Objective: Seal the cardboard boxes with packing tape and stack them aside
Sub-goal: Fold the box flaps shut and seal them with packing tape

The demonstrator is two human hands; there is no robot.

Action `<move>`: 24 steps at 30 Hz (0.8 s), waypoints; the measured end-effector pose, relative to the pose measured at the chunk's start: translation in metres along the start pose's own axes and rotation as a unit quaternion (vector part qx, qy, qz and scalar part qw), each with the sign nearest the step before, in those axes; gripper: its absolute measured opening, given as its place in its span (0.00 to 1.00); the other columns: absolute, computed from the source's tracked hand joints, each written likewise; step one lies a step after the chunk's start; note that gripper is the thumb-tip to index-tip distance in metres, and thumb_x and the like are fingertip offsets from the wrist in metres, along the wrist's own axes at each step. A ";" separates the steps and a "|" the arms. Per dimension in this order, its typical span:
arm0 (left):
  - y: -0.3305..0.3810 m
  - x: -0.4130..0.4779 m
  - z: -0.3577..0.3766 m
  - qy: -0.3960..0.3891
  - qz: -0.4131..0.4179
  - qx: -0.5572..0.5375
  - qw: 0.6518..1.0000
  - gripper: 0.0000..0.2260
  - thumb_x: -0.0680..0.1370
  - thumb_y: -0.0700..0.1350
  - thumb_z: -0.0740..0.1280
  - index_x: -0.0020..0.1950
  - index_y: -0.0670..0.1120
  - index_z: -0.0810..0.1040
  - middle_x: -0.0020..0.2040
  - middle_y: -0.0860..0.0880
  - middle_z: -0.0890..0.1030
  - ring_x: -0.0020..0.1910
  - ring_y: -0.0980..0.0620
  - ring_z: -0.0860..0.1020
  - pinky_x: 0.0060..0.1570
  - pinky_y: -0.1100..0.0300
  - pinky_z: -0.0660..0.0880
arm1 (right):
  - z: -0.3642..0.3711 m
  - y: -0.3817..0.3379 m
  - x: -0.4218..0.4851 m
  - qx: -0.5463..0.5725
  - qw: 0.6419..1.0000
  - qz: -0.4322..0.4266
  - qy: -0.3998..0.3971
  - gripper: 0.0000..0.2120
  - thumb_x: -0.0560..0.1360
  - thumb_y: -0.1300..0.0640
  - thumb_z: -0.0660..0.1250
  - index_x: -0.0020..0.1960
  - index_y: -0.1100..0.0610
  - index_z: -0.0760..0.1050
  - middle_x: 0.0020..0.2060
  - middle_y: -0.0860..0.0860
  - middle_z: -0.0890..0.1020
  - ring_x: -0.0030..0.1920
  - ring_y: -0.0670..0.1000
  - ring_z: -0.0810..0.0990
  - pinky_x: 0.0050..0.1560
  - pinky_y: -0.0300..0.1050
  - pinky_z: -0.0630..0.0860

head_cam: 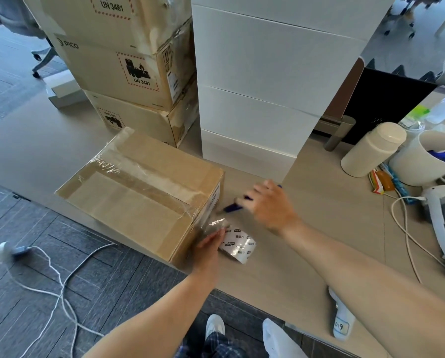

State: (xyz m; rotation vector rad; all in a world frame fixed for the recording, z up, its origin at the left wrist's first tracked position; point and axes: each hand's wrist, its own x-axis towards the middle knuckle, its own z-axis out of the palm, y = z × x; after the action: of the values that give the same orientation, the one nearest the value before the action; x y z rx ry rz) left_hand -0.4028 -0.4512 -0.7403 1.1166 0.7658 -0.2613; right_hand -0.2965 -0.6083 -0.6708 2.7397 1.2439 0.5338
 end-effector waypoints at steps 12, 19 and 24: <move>-0.003 -0.004 0.018 -0.007 0.002 0.069 0.998 0.07 0.77 0.40 0.72 0.54 0.45 0.83 0.48 0.51 0.85 0.45 0.57 0.81 0.31 0.72 0.74 | 0.015 -0.022 -0.066 0.276 0.789 0.534 -0.125 0.07 0.79 0.59 0.60 0.56 0.52 0.65 0.41 0.51 0.79 0.37 0.57 0.76 0.36 0.47 0.69; -0.010 -0.005 0.030 -0.030 0.043 0.139 0.989 0.06 0.76 0.40 0.72 0.51 0.49 0.84 0.50 0.51 0.85 0.50 0.56 0.81 0.45 0.66 0.75 | 0.029 -0.062 -0.134 0.413 0.492 0.754 -0.139 0.09 0.78 0.54 0.66 0.53 0.59 0.77 0.51 0.57 0.82 0.50 0.58 0.80 0.45 0.44 0.72; -0.012 -0.009 0.036 -0.051 0.051 0.177 0.982 0.07 0.76 0.40 0.72 0.52 0.48 0.85 0.50 0.53 0.85 0.51 0.56 0.82 0.46 0.67 0.75 | 0.030 -0.080 -0.152 0.413 0.460 0.776 -0.124 0.10 0.75 0.52 0.71 0.54 0.57 0.80 0.48 0.53 0.82 0.52 0.56 0.80 0.47 0.42 0.71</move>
State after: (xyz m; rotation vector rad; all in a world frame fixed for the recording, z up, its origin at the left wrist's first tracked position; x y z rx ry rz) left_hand -0.4009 -0.4900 -0.7348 1.4621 0.5804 -0.3742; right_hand -0.4356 -0.6657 -0.7584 3.4434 -1.9821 -0.7417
